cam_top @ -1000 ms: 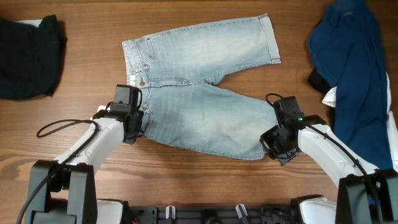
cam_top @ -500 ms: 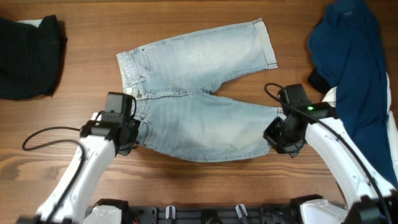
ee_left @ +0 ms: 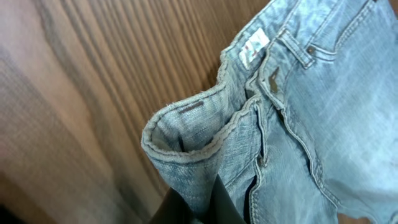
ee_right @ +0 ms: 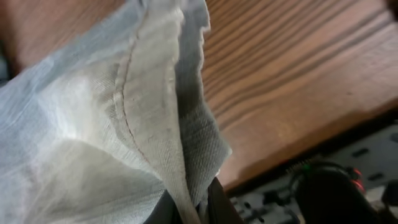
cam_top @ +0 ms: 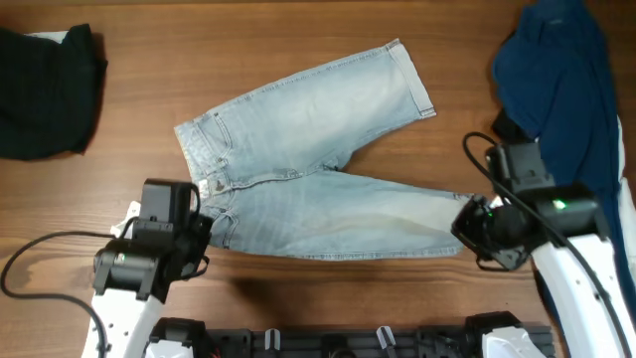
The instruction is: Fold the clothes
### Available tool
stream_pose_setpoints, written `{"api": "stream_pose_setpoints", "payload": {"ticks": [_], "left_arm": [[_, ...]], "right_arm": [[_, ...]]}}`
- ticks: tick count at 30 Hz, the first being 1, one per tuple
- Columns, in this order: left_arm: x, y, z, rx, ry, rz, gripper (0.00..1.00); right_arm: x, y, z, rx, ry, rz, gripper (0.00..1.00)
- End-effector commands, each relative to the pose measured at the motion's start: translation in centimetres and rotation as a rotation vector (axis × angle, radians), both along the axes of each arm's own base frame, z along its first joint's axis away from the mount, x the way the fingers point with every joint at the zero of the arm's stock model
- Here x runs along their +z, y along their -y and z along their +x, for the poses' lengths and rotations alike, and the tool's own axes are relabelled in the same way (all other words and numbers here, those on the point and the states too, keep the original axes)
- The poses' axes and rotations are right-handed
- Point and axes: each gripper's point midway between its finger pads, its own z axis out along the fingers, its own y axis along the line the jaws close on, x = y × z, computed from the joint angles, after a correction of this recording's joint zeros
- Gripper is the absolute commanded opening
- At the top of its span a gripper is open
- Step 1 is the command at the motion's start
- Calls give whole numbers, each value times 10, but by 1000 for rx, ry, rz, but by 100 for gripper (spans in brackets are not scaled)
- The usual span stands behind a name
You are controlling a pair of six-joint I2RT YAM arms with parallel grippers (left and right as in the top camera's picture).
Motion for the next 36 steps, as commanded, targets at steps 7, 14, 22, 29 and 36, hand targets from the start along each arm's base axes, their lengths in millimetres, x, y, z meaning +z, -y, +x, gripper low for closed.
{"api": "stream_pose_setpoints", "payload": {"ticks": [7,14,22,29,36], "left_arm": [[15,-11,8,21,78,49,4],[18,-17,44,49,160,93,4],[4,-14,105,64,238,105,4],[-8,-11,149,77,317,105,4],[-14,-8,176,84,380,99,4]], "right_arm": [[40,14,61,104,271,-97,4],[-4,6,134,162,258,-105,4],[-42,-4,209,216,359,-102,4],[-40,-10,257,232,518,-109,4],[-47,-17,287,244,609,-89,4]]}}
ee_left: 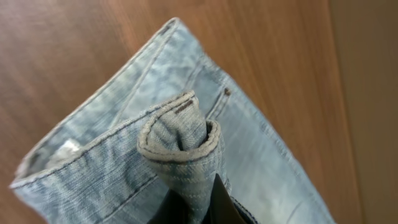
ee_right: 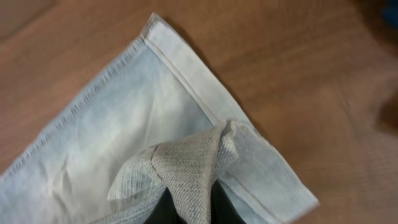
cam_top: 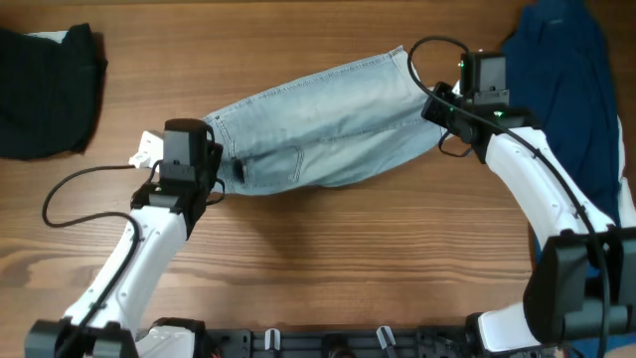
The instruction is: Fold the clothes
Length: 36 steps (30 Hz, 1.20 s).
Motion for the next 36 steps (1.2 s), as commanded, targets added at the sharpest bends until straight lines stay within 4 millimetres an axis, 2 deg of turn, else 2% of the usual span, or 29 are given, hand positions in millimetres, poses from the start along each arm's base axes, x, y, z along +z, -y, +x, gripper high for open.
{"api": "stream_pose_setpoints", "payload": {"ticks": [1,7,10,13,18,22,29,30,31,32,33,34,35,36], "left_arm": [[0,-7,13,23,27,31,4],[-8,-15,10,51,-2,68,4],[-8,-22,8,77,-8,99,4],[-7,-25,8,95,-5,108,4],[-5,-32,7,124,-1,142,4],[-5,-35,7,134,1,154,4],[-4,-39,6,150,0,173,4],[-4,-40,6,152,0,176,6],[-4,-40,6,155,0,179,15],[-4,-41,6,159,1,183,36],[-4,-41,6,160,3,185,75],[-4,-43,7,165,7,188,100],[-3,-44,7,171,7,194,100],[-3,-45,8,175,10,199,100]], "right_arm": [[-10,0,17,16,24,-1,4],[-35,-15,33,57,33,24,4],[-41,-26,38,95,46,27,4],[-41,-37,42,126,68,21,4],[-29,-55,51,169,143,16,4],[-26,-61,55,177,169,22,4],[-34,-63,59,179,168,22,4],[-36,-63,59,179,168,22,4],[-38,-63,60,179,168,21,4],[-39,-64,61,179,171,22,13],[-40,-64,63,178,178,23,26],[-40,-65,67,179,193,24,85],[-39,-65,69,178,204,25,100],[-38,-65,70,178,210,25,100]]}}
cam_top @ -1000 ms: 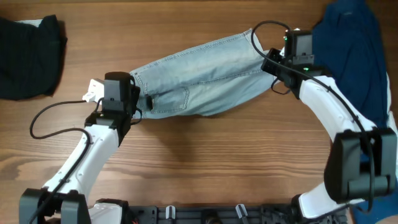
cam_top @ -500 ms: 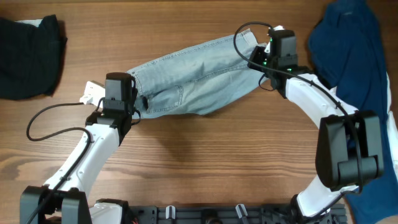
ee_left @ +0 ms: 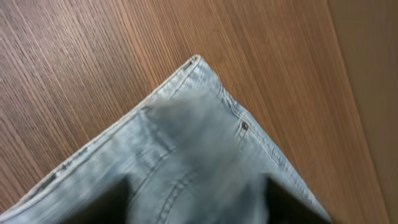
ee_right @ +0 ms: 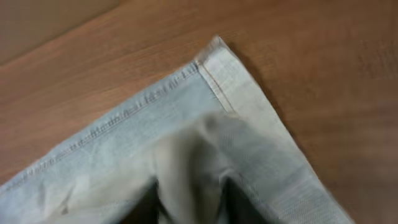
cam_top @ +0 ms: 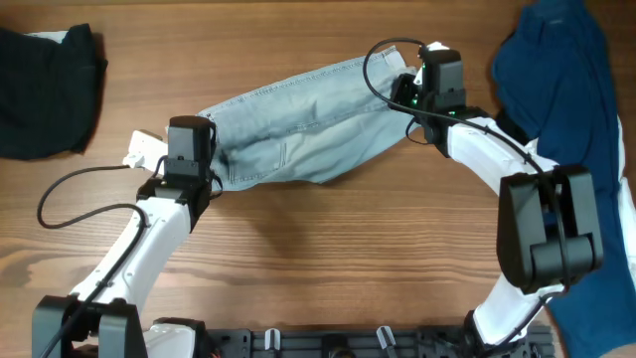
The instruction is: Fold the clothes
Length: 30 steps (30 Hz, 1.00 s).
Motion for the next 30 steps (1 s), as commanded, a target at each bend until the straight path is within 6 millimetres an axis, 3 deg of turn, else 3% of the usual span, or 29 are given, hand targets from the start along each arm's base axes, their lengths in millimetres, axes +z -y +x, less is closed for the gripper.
{"api": "stream_pose_setpoints", "payload": {"ticks": [1,8,13,18,28,30], "left_arm": [[6,-15,3,57,18,56,100],[19,-29,16,48,75,92,100],[34,-16,34,-139,110,168,100],[40,0,42,-312,85,221,99],[48,19,41,-501,-7,238,99],[43,21,37,-520,-28,213,93]], "right_arm": [[2,-5,9,18,33,5,99],[5,-4,11,29,50,-15,100],[9,-10,7,75,48,-13,100],[25,-9,1,133,43,-84,100],[54,-11,-8,249,-10,-179,100],[54,-14,-10,270,-14,-174,100]]}}
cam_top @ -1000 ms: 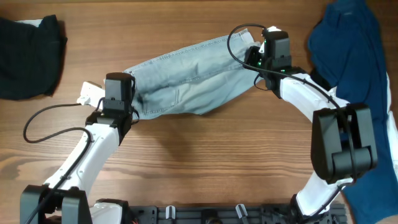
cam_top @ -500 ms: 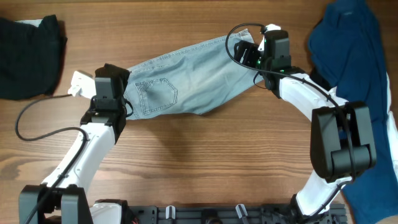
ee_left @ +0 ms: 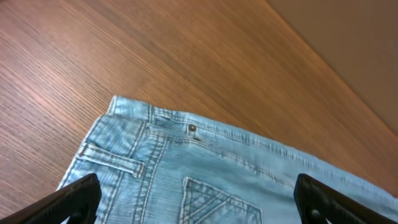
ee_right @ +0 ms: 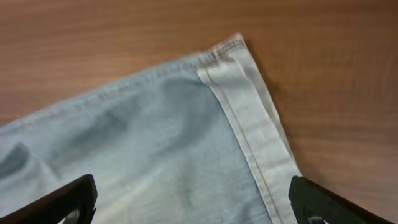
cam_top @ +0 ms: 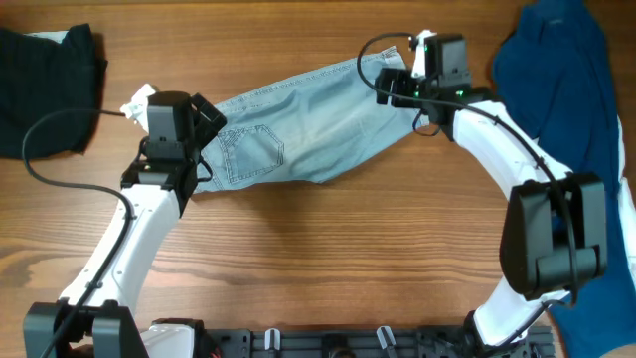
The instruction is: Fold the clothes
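The light blue jeans (cam_top: 308,119) lie slantwise across the table's middle, folded in half lengthwise with one leg on the other. My left gripper (cam_top: 211,139) hovers open over the waistband end. In the left wrist view its fingers (ee_left: 74,198) stand wide apart above the back pocket of the jeans (ee_left: 205,180), holding nothing. My right gripper (cam_top: 402,94) is open over the hem end. The right wrist view shows the stacked leg hems (ee_right: 245,118) flat below the gripper (ee_right: 193,205).
A black garment (cam_top: 45,89) sits at the table's far left corner. A dark blue garment (cam_top: 566,89) is heaped along the right edge, close behind the right arm. Bare wood (cam_top: 318,259) stretches in front of the jeans.
Both grippers, then low on the denim with jaws just parting, now stand wide open and clear of it. The folded jeans lie flat, with the back pocket showing.
At first the jeans lay spread with legs apart, my left gripper shut on the near waistband corner and my right on the near leg's hem. Then both held that half over the far leg. It was laid down, and both grippers have let go.
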### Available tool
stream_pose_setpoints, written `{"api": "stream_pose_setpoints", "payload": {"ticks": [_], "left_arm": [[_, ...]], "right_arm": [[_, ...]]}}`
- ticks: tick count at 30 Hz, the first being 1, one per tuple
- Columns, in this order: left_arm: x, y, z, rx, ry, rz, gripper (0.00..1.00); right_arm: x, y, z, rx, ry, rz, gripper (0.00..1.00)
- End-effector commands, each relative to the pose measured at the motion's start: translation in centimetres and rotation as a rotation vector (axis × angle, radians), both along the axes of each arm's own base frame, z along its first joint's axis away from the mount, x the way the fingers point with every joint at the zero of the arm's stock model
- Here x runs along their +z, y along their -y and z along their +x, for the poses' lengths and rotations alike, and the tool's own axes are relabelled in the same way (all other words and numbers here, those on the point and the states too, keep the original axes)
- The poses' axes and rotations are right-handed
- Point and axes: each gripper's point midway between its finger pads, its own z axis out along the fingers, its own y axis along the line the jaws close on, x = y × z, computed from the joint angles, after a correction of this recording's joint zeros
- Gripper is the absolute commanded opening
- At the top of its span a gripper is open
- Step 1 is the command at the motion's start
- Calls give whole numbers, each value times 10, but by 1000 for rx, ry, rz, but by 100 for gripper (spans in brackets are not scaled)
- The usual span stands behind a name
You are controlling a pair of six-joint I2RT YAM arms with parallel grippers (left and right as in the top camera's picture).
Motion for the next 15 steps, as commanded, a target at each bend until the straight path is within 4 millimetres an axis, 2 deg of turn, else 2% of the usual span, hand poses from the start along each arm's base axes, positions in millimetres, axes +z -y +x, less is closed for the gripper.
{"api": "stream_pose_setpoints", "payload": {"ticks": [1,4,8,15], "left_arm": [[-4,8,-4,-83,-48,-18,89],[-19,0,-18,-75,-129,-58,81],[-28,-11,-30,-165,-198,-23,81],[-37,-22,-29,-215,-224,46,87]], "right_arm": [[23,-9,0,85,49,-4,100],[22,-9,-2,123,51,-36,100],[22,-9,-1,194,80,-100,100],[20,-8,4,219,106,-139,100]]}}
